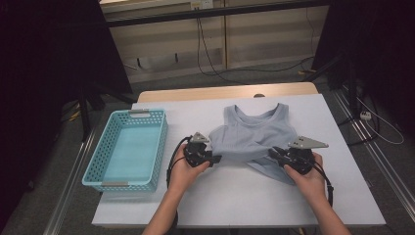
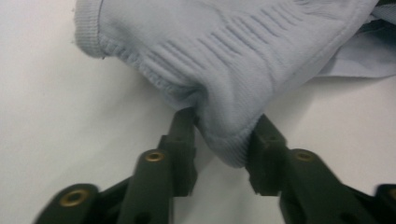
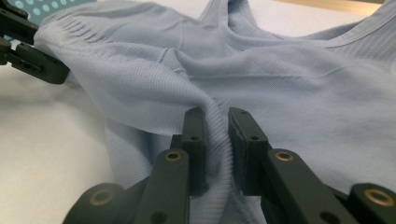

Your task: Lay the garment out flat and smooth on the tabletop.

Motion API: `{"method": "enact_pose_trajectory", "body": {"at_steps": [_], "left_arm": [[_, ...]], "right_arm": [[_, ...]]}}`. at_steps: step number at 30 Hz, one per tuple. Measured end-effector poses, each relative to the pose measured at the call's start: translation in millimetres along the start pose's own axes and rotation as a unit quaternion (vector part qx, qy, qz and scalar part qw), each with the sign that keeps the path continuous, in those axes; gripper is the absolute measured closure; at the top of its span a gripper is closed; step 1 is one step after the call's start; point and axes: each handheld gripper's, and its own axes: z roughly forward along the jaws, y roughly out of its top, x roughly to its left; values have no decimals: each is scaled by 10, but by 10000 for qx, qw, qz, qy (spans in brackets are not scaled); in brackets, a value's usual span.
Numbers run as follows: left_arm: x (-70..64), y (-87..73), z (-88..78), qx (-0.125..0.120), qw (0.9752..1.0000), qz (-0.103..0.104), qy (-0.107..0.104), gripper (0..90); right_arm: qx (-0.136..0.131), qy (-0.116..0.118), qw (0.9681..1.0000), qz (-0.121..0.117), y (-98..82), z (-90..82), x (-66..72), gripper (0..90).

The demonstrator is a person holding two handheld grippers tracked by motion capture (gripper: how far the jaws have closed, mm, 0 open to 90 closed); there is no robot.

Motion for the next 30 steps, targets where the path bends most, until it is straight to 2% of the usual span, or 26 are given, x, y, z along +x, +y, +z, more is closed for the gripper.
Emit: {"method": "enact_pose_trajectory", "body": {"at_steps": [2, 5, 11, 14, 21, 25, 27, 30], "left_arm": [[-11, 23, -13, 3, 9999, -134, -77, 763], [-1, 71, -65, -44, 9995, -290, -125, 786], [21, 162, -193, -209, 9989, -386, -188, 797], [54, 197, -263, -277, 9980, -491, -302, 798], [100, 249, -267, -301, 9965, -687, -378, 805], [106, 259, -270, -261, 9966, -685, -375, 805], [96, 265, -268, -266, 9968, -663, -351, 805], [90, 265, -274, -273, 9968, -668, -356, 805]], "right_arm": [[-16, -5, 10000, -10, 1, -5, -8, 778], [-14, 0, 10000, -37, 0, 6, -9, 778], [38, -36, 9998, -181, 1, 23, 7, 767], [98, -2, 9997, -214, -7, 38, 22, 743], [253, 101, 9988, -411, -56, 4, 85, 719], [301, 222, 9983, -450, -72, -38, 127, 610], [150, 317, 9982, -485, -47, -76, 184, 569], [118, 297, 9981, -522, -21, -92, 210, 558]]}}
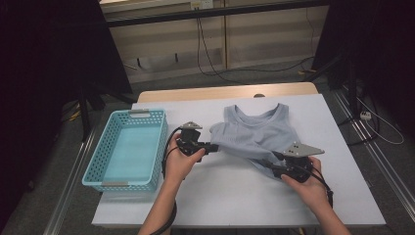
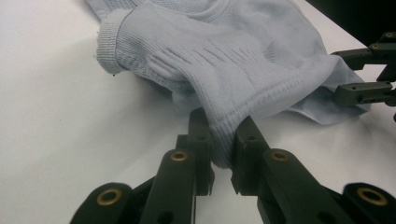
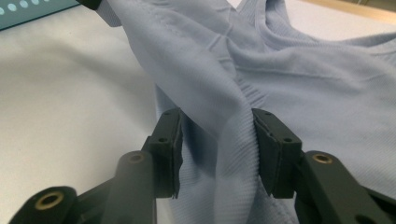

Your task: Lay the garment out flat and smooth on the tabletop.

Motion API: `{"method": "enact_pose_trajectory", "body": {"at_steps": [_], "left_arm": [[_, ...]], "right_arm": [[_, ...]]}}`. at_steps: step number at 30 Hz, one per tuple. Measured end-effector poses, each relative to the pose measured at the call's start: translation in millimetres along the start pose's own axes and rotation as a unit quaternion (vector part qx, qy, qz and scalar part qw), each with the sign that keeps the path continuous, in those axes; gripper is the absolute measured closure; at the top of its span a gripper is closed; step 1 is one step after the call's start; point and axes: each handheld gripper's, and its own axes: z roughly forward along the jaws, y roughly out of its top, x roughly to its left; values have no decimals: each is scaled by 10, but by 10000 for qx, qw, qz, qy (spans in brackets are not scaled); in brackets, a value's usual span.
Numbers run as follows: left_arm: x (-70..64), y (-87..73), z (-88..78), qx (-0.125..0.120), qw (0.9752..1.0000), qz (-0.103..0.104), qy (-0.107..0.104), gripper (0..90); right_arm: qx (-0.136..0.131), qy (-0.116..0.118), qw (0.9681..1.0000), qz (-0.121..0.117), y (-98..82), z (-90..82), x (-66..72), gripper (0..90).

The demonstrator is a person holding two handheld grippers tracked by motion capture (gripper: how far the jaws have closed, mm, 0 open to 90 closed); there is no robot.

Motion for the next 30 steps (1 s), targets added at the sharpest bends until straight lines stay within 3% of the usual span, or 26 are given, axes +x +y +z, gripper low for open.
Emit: {"method": "enact_pose_trajectory", "body": {"at_steps": [7, 10, 13, 14, 15, 20, 24, 30], "left_arm": [[1, -32, -21, 27, 10000, -5, 10, 803], [-1, -48, -37, 57, 10000, -8, 4, 802], [-3, -60, -66, 90, 10000, -6, -1, 802], [-10, -64, -89, 72, 10000, -20, -8, 802], [-13, -62, -109, 72, 10000, -11, -15, 802], [-42, -60, -166, 47, 10000, 13, -30, 801], [-68, -55, -174, 63, 9999, -21, -95, 801], [-128, -46, -132, 35, 9999, 52, -126, 785]], "right_arm": [[-230, 56, 9996, 164, 38, -9, -35, 526], [-162, 62, 9994, 284, 23, 9, -73, 597], [-97, 213, 9992, 316, 17, 27, -73, 719], [-46, 200, 9994, 271, 22, 38, -68, 820], [-40, 214, 9994, 263, 24, 45, -73, 833], [-41, 264, 9990, 349, 30, 74, -94, 857], [-54, 122, 9994, 314, 38, 58, -93, 867], [-136, 56, 9985, 537, 11, 17, -169, 867]]}}
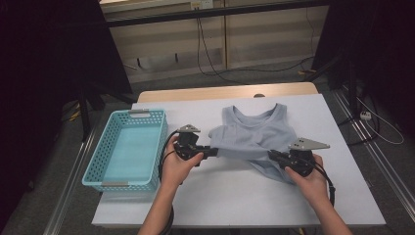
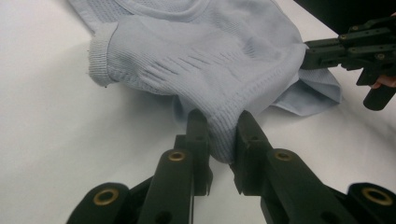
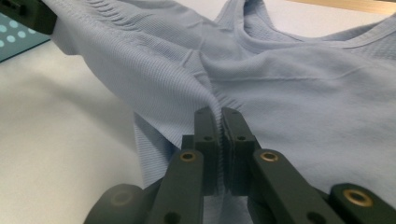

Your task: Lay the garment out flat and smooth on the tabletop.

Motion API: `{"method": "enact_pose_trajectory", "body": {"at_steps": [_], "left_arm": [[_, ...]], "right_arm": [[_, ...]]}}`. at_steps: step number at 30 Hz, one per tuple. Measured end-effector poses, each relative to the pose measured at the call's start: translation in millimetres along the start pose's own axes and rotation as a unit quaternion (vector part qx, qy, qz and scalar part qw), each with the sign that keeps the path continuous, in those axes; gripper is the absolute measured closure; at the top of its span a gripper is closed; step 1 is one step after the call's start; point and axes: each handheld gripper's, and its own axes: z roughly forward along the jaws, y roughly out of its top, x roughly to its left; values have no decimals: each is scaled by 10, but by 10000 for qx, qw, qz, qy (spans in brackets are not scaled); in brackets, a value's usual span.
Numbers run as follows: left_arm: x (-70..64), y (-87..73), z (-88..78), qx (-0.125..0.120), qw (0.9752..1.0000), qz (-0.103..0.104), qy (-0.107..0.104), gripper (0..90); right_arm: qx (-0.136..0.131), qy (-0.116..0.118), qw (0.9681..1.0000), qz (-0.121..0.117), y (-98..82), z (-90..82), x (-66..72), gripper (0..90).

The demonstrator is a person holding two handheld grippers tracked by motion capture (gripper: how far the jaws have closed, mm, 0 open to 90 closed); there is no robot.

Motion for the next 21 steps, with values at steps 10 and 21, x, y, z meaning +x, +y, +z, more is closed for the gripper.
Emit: {"method": "enact_pose_trajectory", "body": {"at_steps": [10, 21], "left_arm": [[-9, -22, 68, 110, 9999, 61, -50, 757], [32, -59, 106, 90, 9995, 240, 159, 574]], "right_arm": [[-52, -62, 9997, 218, -34, -13, -73, 858], [-64, -61, 9995, 290, -33, -8, -97, 851]]}}
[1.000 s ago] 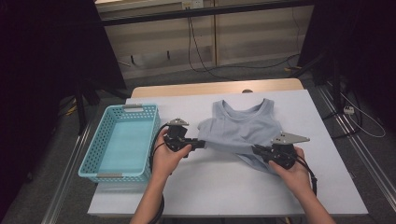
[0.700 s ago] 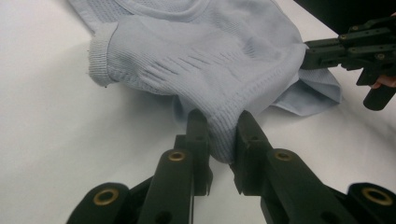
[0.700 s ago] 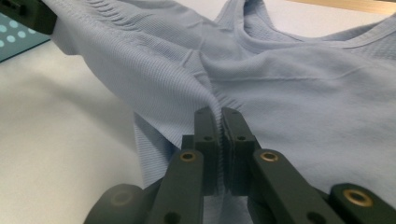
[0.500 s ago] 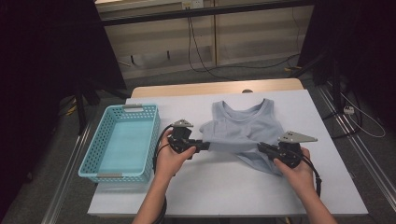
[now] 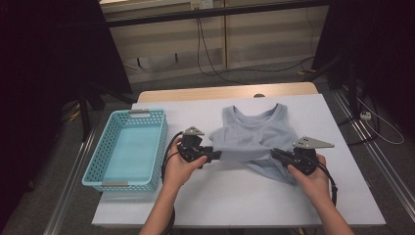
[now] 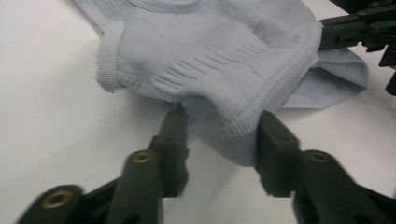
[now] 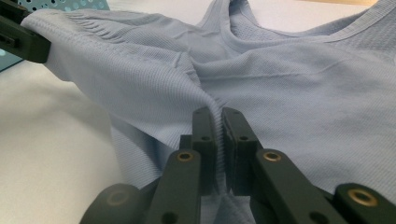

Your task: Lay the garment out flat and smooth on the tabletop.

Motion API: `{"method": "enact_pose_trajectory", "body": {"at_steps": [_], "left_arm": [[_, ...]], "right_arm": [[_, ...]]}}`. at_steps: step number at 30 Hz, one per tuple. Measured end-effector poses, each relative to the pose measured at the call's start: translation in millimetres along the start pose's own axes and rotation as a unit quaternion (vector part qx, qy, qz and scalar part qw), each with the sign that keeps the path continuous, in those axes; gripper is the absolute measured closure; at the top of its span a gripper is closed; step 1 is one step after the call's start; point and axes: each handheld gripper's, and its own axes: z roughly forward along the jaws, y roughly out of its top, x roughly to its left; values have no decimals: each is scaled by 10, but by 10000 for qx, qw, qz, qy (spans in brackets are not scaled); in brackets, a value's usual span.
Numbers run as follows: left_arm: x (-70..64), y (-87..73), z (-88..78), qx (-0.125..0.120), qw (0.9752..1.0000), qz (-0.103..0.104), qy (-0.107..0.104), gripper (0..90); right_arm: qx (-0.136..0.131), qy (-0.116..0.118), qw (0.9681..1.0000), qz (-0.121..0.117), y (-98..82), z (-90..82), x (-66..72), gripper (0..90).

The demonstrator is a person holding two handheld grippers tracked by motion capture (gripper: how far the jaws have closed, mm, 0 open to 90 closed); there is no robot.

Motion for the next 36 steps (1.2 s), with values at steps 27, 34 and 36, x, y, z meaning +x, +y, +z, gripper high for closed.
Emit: {"method": "enact_pose_trajectory", "body": {"at_steps": [27, 34, 36], "left_arm": [[21, -183, 21, 243, 9982, 417, 357, 211], [34, -273, 55, 550, 9962, 535, 419, 224], [35, -286, 74, 562, 9958, 580, 437, 238]], "right_arm": [[8, -54, 10000, 47, 16, 76, -41, 846], [32, -42, 10000, -13, 31, 66, -50, 839], [29, -52, 10000, -12, 32, 66, -47, 838]]}}
